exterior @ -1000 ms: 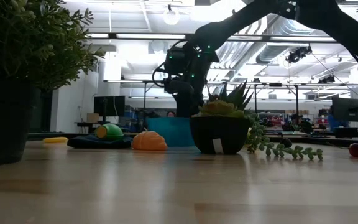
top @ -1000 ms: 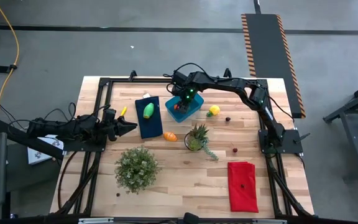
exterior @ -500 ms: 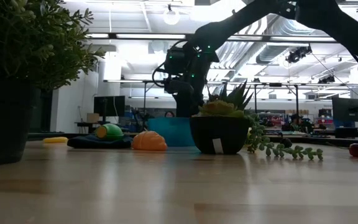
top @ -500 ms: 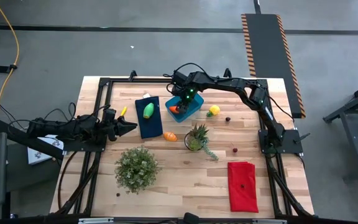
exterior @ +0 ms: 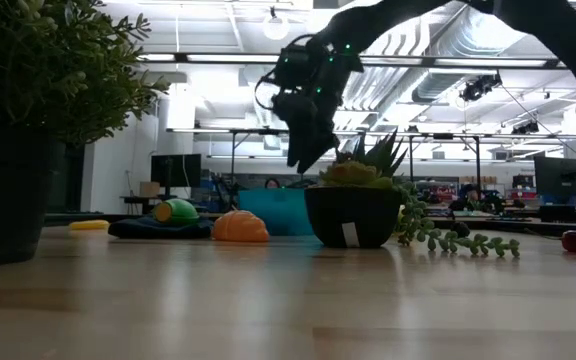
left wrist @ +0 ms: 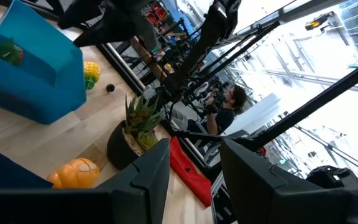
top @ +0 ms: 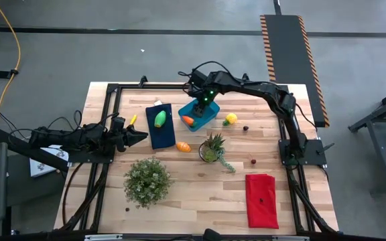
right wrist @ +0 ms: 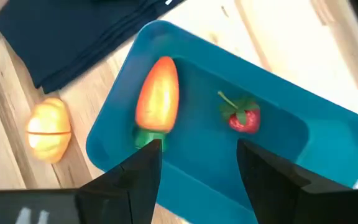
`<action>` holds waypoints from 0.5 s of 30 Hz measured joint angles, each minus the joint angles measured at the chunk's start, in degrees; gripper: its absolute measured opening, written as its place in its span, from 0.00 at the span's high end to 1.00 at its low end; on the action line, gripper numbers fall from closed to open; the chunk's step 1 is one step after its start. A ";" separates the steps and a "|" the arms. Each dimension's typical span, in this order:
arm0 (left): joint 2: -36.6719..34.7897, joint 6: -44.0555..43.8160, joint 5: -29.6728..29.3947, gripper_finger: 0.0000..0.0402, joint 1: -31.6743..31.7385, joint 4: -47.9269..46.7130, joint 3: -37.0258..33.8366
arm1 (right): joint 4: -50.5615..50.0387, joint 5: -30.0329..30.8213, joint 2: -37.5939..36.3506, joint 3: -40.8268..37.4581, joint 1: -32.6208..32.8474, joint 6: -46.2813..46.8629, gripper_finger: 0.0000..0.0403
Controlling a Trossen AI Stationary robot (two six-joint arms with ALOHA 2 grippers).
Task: Pick and placing Produce into tupperware
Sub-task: Put the yellow pineapple into the blue bin
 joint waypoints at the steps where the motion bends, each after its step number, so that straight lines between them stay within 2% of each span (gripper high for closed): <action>1: 0.00 0.00 0.00 0.67 0.01 0.00 -0.01 | -0.54 0.04 -0.52 0.00 -0.17 0.70 0.50; 15: 0.00 -0.63 0.13 0.67 -0.01 0.00 0.00 | -8.07 0.76 -5.25 0.00 -0.95 6.44 0.50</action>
